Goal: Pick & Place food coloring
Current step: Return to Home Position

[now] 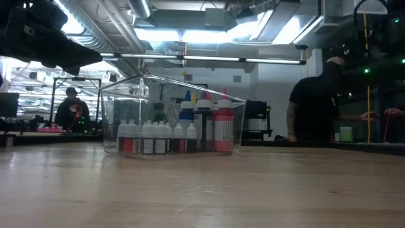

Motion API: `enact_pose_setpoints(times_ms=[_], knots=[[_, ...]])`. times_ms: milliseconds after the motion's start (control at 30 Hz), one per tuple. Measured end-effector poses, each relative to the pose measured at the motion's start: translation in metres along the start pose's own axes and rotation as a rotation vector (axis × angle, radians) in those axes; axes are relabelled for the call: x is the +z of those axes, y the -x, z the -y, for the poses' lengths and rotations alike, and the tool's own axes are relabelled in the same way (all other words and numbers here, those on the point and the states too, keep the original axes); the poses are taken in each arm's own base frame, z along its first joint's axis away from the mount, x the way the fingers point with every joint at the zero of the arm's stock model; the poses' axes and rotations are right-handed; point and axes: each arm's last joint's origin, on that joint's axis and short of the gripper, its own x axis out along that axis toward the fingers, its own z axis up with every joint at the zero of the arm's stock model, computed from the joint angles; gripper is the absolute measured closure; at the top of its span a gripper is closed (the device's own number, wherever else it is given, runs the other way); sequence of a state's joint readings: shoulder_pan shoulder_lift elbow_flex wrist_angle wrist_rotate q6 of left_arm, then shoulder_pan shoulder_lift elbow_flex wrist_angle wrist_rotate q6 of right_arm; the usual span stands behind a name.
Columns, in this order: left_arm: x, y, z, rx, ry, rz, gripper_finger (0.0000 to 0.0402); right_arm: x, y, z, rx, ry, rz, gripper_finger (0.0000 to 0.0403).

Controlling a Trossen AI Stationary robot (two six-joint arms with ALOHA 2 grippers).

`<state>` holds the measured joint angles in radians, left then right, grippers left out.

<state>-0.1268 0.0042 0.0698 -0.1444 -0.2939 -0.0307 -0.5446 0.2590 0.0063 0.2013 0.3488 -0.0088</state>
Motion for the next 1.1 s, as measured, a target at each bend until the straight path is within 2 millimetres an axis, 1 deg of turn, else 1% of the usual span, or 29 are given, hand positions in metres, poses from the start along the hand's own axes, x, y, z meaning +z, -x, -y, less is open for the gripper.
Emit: enact_pose_setpoints(times_ms=[133, 233, 467, 767, 1100], knots=[[-0.0001, 0.0, 0.0, 0.0, 0.0, 0.0, 0.0348, -0.0113, 0.0013, 0.0027, -0.057, -0.021, -0.11, 0.013], [0.0001, 0.0, 0.0, -0.001, 0.0, 0.0, 0.035, -0.0113, 0.0009, 0.0031, -0.066, -0.042, -0.11, 0.013], [-0.0001, 0.0, 0.0, 0.0, 0.0, 0.0, 0.0345, -0.0112, 0.0009, 0.0031, -0.064, -0.012, -0.11, 0.013], [-0.0001, 0.0, 0.0, 0.0, 0.0, 0.0, 0.035, -0.0112, 0.0009, 0.003, -0.064, -0.013, -0.11, 0.013], [0.0, 0.0, 0.0, 0.0, 0.0, 0.0, 0.0346, -0.0111, 0.0009, 0.003, -0.064, -0.012, -0.109, 0.013]])
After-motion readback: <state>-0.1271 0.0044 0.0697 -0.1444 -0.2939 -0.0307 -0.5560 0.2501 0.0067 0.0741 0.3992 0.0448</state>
